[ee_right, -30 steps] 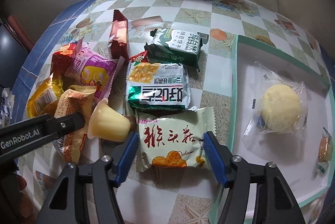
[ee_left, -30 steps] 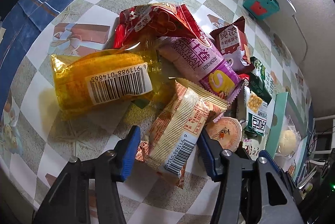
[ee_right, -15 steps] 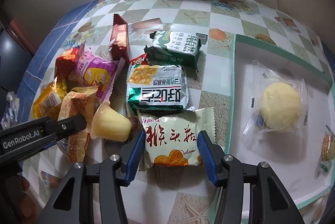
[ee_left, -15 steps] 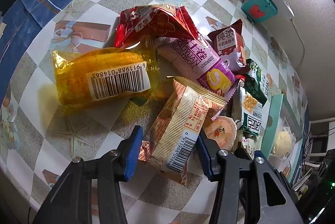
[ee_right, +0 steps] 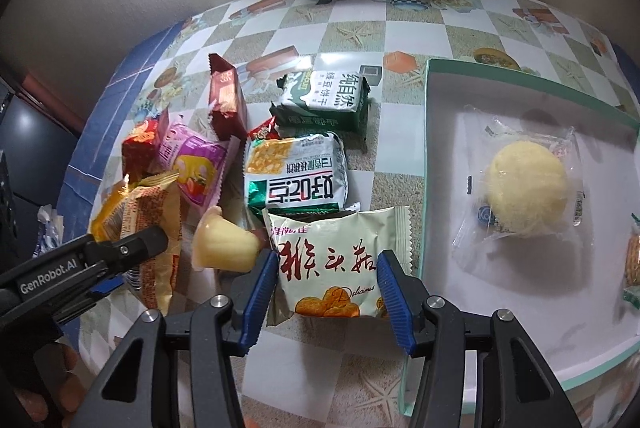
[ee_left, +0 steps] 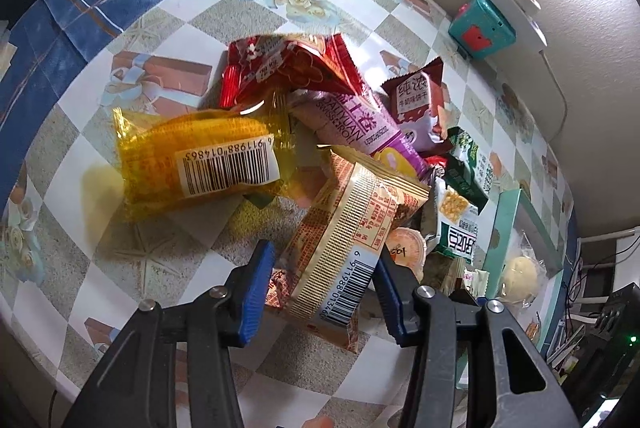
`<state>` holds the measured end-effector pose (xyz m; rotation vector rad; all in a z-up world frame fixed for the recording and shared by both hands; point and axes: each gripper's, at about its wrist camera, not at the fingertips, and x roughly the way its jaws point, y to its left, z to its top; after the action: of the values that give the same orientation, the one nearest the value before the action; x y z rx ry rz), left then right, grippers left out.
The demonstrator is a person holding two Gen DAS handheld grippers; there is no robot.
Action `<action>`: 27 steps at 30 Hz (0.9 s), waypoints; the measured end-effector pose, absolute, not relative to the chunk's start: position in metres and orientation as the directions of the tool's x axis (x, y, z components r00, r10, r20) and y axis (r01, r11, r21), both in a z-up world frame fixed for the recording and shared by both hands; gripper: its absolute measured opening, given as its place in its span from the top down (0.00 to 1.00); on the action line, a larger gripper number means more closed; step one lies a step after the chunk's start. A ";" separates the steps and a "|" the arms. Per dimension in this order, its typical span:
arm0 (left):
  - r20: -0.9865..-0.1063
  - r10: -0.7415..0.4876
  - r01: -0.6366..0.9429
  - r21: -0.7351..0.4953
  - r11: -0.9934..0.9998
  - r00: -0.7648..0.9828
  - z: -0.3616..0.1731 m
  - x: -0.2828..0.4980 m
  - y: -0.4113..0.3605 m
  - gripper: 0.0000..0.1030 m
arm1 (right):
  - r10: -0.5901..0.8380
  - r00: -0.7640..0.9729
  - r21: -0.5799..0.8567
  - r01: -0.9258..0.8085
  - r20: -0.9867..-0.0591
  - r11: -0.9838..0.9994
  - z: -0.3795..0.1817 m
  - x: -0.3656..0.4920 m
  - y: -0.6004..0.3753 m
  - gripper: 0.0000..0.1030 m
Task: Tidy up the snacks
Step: 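Grasp the cream red-text packet with the right tool while the left grasps the orange-striped packet, then carry both packets into the tray while both tools open to release them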
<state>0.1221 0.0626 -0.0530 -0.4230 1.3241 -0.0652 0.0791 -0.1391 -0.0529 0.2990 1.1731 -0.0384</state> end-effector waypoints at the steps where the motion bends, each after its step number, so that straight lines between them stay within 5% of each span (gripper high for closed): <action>1: -0.923 -0.285 -0.190 -0.338 0.922 0.259 -0.050 0.121 0.064 0.51 | 0.130 0.396 0.217 0.182 -0.909 0.959 -0.050 0.079 -0.139 0.47; 27: -0.847 -0.332 -0.054 -0.387 0.921 0.415 0.030 0.101 0.031 0.51 | 0.075 0.482 0.279 0.367 -0.873 0.888 0.015 0.046 -0.215 0.47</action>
<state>0.1014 0.0315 0.0300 -0.3839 1.1369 -0.1800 0.0464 -0.2152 0.0151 0.4671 1.0626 -0.1855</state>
